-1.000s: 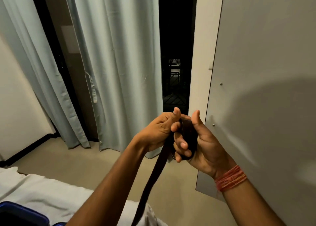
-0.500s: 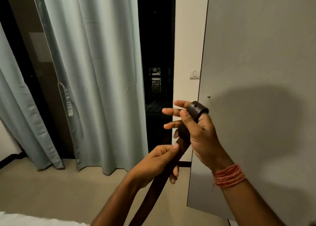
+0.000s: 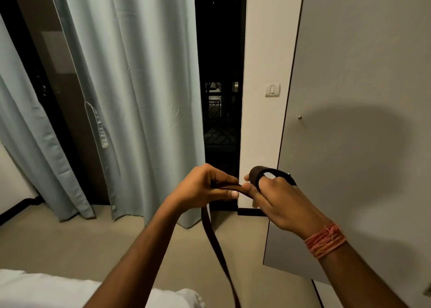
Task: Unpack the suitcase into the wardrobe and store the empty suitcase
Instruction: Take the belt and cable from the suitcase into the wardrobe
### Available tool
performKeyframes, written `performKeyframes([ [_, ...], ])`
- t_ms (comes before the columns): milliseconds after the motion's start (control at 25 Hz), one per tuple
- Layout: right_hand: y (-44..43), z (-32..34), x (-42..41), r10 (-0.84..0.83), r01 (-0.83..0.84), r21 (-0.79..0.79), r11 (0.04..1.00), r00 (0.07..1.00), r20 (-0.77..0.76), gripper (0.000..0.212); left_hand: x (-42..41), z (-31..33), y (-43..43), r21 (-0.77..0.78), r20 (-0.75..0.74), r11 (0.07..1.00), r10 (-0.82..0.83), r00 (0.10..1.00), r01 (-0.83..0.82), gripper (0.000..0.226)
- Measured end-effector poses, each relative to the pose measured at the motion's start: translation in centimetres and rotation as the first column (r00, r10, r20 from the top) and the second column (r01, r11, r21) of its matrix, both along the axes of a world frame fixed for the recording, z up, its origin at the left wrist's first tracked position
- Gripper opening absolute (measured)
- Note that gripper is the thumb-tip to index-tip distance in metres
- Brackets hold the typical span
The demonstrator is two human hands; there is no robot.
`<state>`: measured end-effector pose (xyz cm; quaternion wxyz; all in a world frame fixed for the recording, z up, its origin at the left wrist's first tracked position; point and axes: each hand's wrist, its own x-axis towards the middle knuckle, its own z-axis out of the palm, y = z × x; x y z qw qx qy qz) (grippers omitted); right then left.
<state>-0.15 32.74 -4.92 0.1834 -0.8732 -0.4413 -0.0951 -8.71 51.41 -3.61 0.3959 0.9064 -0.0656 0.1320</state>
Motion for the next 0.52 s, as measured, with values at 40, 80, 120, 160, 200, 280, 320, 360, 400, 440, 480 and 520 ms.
performKeyframes([
  [40,-0.1,-0.2,-0.2,0.018,-0.018,-0.001,1.0,0.997,-0.074,0.069,0.5,-0.2,0.3,0.042,0.029,0.999,0.007,1.0,-0.008,0.041],
  [80,-0.2,-0.2,-0.5,0.036,-0.041,-0.027,0.999,0.986,-0.165,0.071,1.0,-0.4,0.4,0.089,0.054,0.996,-0.004,0.999,-0.001,0.037],
  [120,-0.4,-0.2,-0.9,0.059,-0.074,-0.043,0.996,0.956,-0.287,0.069,1.6,-0.7,0.6,0.125,0.067,0.992,-0.039,0.997,0.031,0.032],
  [160,-0.6,-0.1,-1.3,0.09,-0.117,-0.035,0.992,0.895,-0.437,0.063,2.1,-1.1,0.6,0.114,0.064,0.989,-0.099,0.993,0.091,0.028],
  [200,-0.8,0.0,-1.5,0.128,-0.166,-0.011,0.986,0.798,-0.589,0.055,2.2,-1.6,0.4,0.046,0.034,0.986,-0.165,0.986,0.163,0.026],
  [280,-1.7,0.3,-1.5,0.224,-0.261,0.089,0.961,0.551,-0.804,0.045,2.3,-2.5,-0.2,-0.204,-0.035,0.934,-0.305,0.952,0.292,0.021],
  [320,-2.2,0.4,-1.6,0.292,-0.297,0.175,0.939,0.413,-0.863,0.044,2.4,-3.0,-0.7,-0.314,-0.049,0.894,-0.352,0.935,0.32,0.018],
  [360,-2.5,0.3,-1.7,0.372,-0.322,0.282,0.904,0.267,-0.889,0.045,2.3,-3.4,-1.2,-0.392,-0.049,0.865,-0.361,0.931,0.314,0.017],
  [400,-2.6,0.2,-2.0,0.451,-0.324,0.391,0.861,0.134,-0.882,0.048,2.2,-3.8,-1.7,-0.454,-0.038,0.842,-0.347,0.937,0.293,0.02],
  [440,-2.5,0.0,-2.5,0.523,-0.302,0.489,0.819,0.041,-0.851,0.051,2.2,-4.0,-2.3,-0.497,-0.032,0.826,-0.326,0.945,0.268,0.026],
  [480,-2.2,-0.1,-3.0,0.59,-0.251,0.571,0.781,-0.002,-0.808,0.052,2.1,-4.3,-2.9,-0.53,-0.021,0.809,-0.309,0.951,0.252,0.03],
  [520,-1.9,-0.1,-3.3,0.654,-0.169,0.647,0.744,-0.013,-0.756,0.051,1.9,-4.5,-3.6,-0.585,-0.02,0.78,-0.285,0.958,0.22,0.031],
])
